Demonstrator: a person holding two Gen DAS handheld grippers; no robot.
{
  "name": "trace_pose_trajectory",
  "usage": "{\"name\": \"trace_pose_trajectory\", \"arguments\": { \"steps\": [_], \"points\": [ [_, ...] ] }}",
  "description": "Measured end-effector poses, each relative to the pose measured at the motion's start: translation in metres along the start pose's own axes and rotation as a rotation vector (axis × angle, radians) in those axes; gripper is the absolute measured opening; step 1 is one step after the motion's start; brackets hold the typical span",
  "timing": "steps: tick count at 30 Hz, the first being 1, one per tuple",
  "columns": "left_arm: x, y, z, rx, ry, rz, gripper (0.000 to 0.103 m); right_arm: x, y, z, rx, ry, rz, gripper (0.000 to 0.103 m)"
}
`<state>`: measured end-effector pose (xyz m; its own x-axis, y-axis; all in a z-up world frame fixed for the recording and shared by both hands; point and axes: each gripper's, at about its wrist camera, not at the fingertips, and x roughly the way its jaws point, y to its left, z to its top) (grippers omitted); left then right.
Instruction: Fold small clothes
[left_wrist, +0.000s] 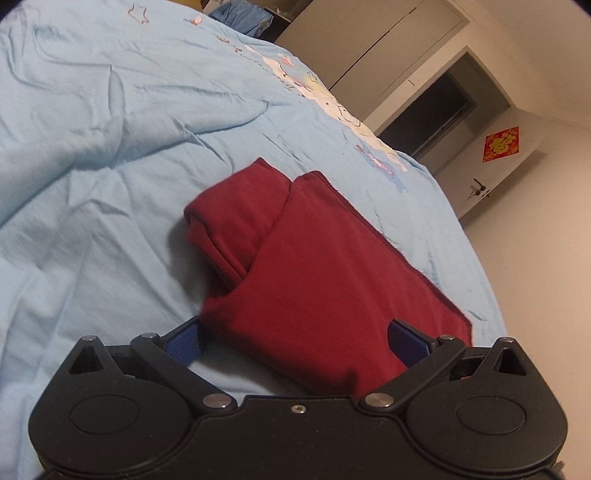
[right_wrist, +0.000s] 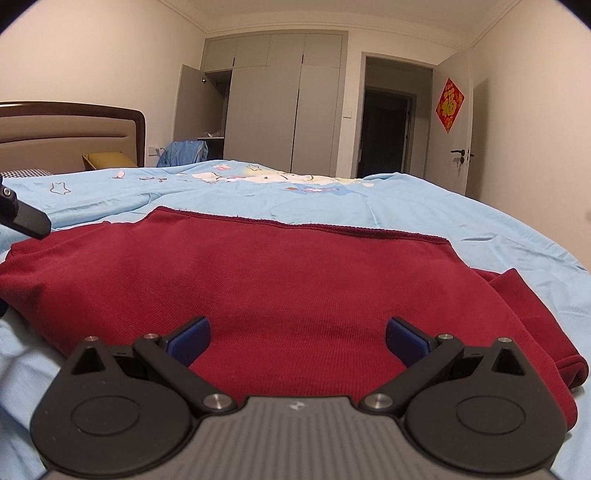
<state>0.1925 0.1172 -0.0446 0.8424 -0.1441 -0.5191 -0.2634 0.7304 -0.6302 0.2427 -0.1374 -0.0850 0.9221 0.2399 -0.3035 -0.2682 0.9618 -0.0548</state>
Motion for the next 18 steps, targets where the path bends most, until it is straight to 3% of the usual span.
{"name": "trace_pose_trajectory", "arguments": {
  "steps": [9, 15, 18],
  "points": [
    [0.013, -0.007, -0.007, -0.044, -0.038, -0.034, 0.096, 0.000, 0.000, 0.000, 0.002, 0.000, 0.002, 0.103],
    [0.035, 0.002, 0.012, -0.126, -0.097, -0.018, 0.080, 0.000, 0.000, 0.000, 0.002, 0.000, 0.001, 0.103],
    [0.044, 0.002, 0.017, -0.132, -0.119, 0.016, 0.064, 0.000, 0.000, 0.000, 0.002, -0.002, 0.001, 0.103]
  ]
}}
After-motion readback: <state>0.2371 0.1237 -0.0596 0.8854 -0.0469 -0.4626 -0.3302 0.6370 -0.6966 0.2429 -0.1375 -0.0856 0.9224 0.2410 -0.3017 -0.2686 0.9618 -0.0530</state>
